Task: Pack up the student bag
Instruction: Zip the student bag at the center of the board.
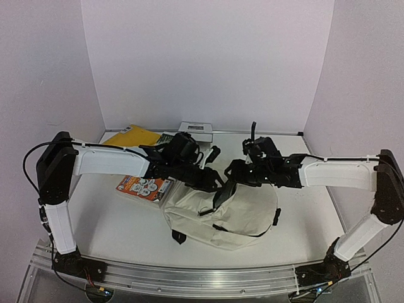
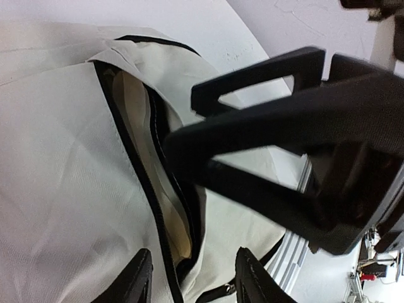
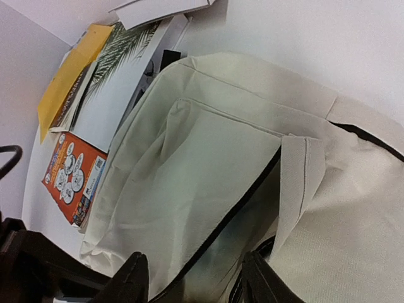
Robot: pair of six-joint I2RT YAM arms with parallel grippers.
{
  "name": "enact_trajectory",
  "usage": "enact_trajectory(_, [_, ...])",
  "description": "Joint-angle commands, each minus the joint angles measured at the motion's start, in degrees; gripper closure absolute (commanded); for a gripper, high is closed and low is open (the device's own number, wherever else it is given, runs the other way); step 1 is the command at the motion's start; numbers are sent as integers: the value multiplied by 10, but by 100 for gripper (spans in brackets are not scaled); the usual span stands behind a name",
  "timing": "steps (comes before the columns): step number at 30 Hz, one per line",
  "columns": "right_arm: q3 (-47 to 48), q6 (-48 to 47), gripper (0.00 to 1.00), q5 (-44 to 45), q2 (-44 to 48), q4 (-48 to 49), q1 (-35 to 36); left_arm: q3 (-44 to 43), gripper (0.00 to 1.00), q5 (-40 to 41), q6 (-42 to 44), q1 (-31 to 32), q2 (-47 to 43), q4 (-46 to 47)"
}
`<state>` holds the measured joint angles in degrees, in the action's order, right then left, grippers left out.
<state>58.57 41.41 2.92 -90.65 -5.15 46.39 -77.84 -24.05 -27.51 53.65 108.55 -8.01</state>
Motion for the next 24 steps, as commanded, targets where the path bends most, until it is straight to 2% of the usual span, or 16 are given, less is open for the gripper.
enact_trajectory(1, [13, -48, 48, 16, 62, -15, 1, 19, 53, -8, -8, -5, -56, 46])
enact_trajectory(2, [12, -54, 48, 4, 82, -26, 1, 38, 45, -2, -13, -12, -75, 51])
enact_trajectory(5, [4, -55, 51, -43, 111, -29, 2, 74, 39, 23, -22, -23, -110, 44])
enact_trajectory(6, [2, -60, 53, -85, 116, -29, 3, 86, 37, 46, -28, -28, -126, 32])
enact_trajectory(9, [11, -68, 55, -130, 102, -35, 24, 111, 31, 81, -47, -46, -147, 1])
enact_trajectory(13, [45, -119, 57, -104, 54, -75, 96, 141, 26, 111, -83, -82, -164, -31])
enact_trajectory(16, [94, -182, 57, -79, 0, -122, 140, 141, 23, 113, -76, -89, -162, -57])
enact_trajectory(20, [157, -267, 57, -47, -73, -181, 177, 134, 20, 152, -80, -89, -152, -134])
enact_trajectory(24, [206, -325, 59, 25, -134, -229, 196, 175, 17, 168, -112, -89, -180, -144])
